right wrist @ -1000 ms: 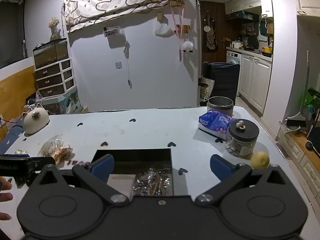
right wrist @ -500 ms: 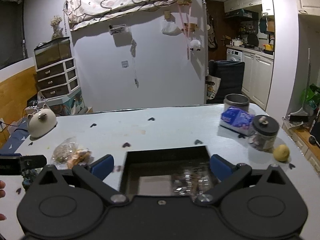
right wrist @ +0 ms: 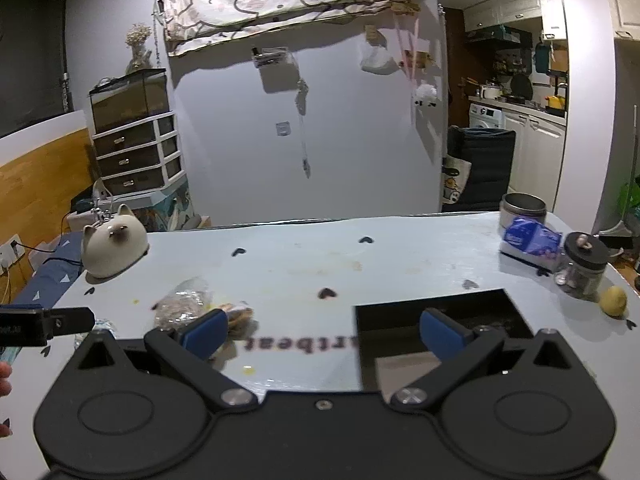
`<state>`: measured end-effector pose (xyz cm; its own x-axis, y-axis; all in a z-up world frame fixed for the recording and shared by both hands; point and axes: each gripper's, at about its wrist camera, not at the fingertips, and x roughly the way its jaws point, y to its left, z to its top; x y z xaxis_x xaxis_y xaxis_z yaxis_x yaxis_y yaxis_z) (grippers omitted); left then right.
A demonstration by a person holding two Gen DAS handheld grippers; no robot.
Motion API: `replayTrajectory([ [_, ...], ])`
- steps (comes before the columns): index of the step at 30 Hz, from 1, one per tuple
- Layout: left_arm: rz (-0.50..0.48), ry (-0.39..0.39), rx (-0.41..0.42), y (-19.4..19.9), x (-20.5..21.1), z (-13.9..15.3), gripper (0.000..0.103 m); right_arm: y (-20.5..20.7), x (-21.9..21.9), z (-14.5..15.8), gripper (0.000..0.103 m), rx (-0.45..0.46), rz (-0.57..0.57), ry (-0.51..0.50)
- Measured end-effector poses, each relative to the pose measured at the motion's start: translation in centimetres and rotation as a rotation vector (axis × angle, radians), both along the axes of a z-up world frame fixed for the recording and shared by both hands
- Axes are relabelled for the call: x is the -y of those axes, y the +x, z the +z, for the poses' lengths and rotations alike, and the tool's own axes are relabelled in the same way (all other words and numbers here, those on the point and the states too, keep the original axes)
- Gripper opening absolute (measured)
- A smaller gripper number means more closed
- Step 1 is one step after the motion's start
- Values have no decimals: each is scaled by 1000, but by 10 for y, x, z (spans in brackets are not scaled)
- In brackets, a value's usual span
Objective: Organize soft objects
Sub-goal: 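Lift both tools away from the box toward the remaining items, then grasp the floral pouch with left tool while right grasps black cloth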
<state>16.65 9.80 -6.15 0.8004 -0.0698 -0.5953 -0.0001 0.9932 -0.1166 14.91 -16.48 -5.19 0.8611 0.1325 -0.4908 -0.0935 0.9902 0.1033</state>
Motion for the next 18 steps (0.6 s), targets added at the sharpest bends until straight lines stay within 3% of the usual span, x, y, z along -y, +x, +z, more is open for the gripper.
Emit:
replayTrajectory([
  [9, 75, 59, -39, 21, -56, -15, 103, 14, -50, -9, 103, -6, 66, 0],
  [14, 114, 82, -103, 46, -84, -31, 103, 28, -75, -19, 103, -2, 118, -7],
  [18, 101, 39, -173, 67, -103, -47, 103, 41, -96, -29, 103, -25, 185, -38],
])
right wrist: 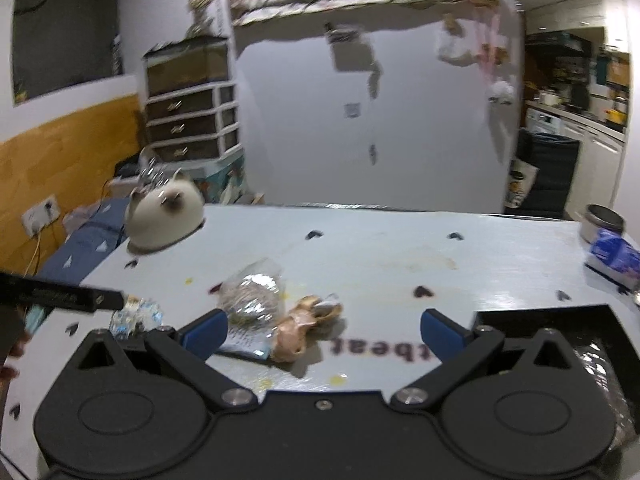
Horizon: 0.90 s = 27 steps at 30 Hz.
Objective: Organize soft objects
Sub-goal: 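Grasp the floral pouch with left tool while right grasps black cloth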
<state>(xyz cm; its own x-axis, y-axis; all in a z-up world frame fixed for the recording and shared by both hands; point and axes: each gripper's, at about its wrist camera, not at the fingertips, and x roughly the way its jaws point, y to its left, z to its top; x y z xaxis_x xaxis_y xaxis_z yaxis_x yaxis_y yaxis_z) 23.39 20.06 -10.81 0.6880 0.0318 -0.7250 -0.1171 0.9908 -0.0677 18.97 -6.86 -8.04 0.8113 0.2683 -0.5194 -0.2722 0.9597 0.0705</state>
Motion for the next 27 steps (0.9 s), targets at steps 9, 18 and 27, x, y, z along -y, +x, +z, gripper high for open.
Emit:
replayTrajectory([
  [9, -5, -35, -81, 30, -9, -27, 103, 21, -60, -39, 103, -90, 318, -236],
  [18, -21, -32, -177, 49, -6, -49, 103, 7, -105, -75, 103, -51, 601, -479],
  [27, -8, 5, -215, 58, -2, -62, 103, -2, -137, -91, 81, 32, 769, -663],
])
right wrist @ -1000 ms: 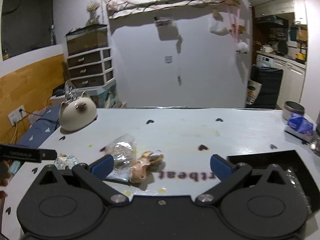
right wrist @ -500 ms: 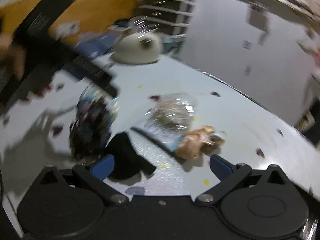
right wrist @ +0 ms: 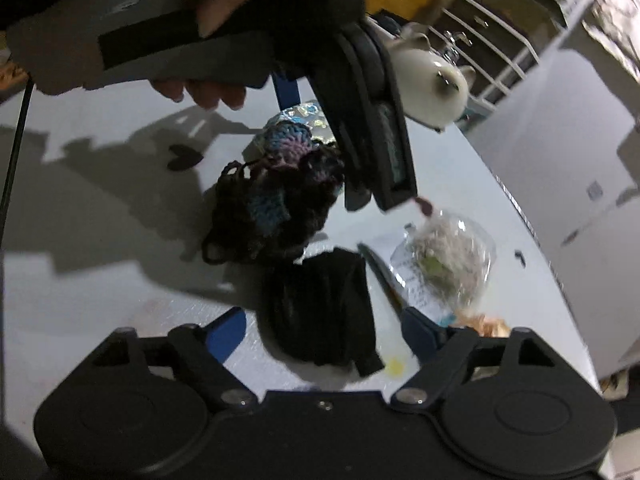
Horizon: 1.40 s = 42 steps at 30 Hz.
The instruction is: Organize soft objects
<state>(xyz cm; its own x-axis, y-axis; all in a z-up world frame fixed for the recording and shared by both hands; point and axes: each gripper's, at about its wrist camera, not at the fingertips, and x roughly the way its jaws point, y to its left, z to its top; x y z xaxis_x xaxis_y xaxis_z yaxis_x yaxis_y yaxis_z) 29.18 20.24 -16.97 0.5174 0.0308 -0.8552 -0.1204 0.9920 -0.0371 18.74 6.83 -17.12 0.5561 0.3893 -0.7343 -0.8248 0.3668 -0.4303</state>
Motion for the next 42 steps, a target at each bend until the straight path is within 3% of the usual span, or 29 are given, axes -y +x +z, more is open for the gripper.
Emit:
replayTrajectory([
  [9, 68, -36, -34, 4, -16, -6, 102, 5, -7, 2, 59, -17, 35, 12],
  [12, 100, -75, -42, 4, -23, -6, 94, 6, -5, 3, 47, -67, 19, 37],
  [14, 120, -109, -44, 3, -27, -7, 89, 10, -4, 2, 34, -94, -16, 45],
  [18, 133, -138, -19, 1, -30, -4, 76, 20, 4, 8, 22, -163, -97, 101],
  [27, 165, -186, 68, -14, -35, 12, 71, 28, 25, 20, 19, -282, -250, 247],
  [34, 158, -197, 171, -30, -32, 41, 71, 36, 46, 45, 20, -313, -387, 403],
  [42, 88, -169, 233, -54, -12, 72, 71, 36, 69, 75, 20, -338, -484, 539],
])
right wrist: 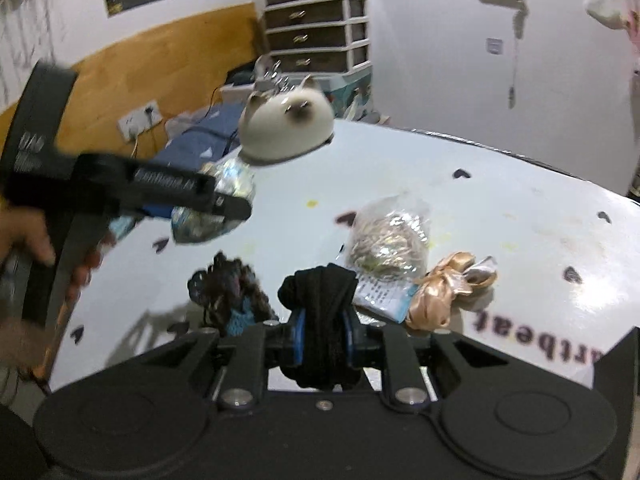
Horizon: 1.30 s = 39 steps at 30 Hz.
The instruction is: Organize soft objects
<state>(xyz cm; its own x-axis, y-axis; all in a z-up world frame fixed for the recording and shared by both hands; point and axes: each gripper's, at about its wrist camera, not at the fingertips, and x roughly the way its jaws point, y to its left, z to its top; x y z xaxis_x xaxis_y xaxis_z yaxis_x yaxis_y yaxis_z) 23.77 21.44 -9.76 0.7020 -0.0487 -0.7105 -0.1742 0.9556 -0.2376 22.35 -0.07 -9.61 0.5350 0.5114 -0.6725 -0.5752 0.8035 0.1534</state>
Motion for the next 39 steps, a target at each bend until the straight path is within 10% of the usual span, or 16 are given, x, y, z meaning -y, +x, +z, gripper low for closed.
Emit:
replayTrajectory([
  [39, -298, 12, 112, -32, 253, 48, 71, -13, 245, 55, 20, 47, -296, 210],
])
